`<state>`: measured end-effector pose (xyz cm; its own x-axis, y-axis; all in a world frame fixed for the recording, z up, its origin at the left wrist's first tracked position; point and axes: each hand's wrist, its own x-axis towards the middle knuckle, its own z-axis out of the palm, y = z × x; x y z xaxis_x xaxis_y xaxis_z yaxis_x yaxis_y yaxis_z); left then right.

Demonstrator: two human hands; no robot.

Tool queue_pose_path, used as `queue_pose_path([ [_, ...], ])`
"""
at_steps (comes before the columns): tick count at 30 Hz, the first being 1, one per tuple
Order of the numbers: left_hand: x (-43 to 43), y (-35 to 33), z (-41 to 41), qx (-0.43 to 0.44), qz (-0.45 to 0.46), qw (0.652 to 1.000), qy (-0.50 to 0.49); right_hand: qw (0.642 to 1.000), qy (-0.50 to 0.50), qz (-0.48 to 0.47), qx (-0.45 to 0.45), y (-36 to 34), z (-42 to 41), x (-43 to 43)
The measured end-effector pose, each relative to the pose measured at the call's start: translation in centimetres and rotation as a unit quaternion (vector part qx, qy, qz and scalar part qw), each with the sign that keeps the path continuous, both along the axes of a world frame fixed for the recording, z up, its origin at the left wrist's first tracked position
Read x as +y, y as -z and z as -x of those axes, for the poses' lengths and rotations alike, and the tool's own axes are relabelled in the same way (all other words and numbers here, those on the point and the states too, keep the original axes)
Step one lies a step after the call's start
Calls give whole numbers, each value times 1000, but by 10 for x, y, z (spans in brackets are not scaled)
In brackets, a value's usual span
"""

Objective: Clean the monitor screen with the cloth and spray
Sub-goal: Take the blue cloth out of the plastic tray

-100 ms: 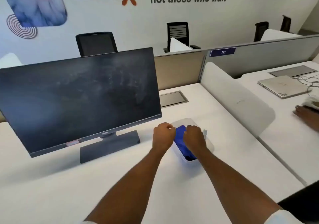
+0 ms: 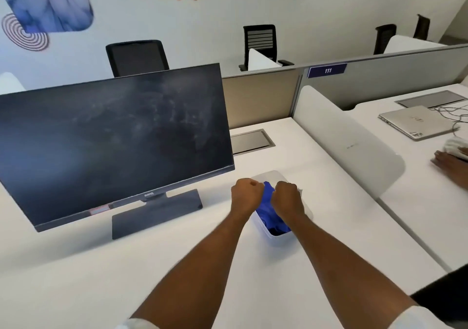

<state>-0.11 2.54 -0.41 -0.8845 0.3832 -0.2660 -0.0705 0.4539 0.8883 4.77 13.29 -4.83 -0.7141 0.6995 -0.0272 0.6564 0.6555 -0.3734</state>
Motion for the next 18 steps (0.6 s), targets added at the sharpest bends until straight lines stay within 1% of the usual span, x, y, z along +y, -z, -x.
queue_pose_path([
  [3, 24, 4, 0, -94, -12, 995, -22, 999, 7, 37, -15, 7, 8, 11],
  [5, 36, 9, 3, -149, -24, 987, -45, 998, -16, 52, -36, 11, 15, 19],
  [7, 50, 20, 6, -182, -30, 981, -50, 995, -41, 55, -75, 19, 24, 26],
  [10, 66, 35, 9, -214, -26, 974, -72, 988, -88, 28, -125, 25, 33, 32],
  [11, 70, 40, 11, -222, -25, 972, -78, 987, -94, 23, -127, 27, 36, 32],
  [15, 80, 51, 17, -243, -19, 963, -112, 986, -85, 3, -142, 42, 43, 37],
  [18, 88, 55, 20, -244, -44, 962, -118, 989, -67, 44, -127, 46, 46, 37],
])
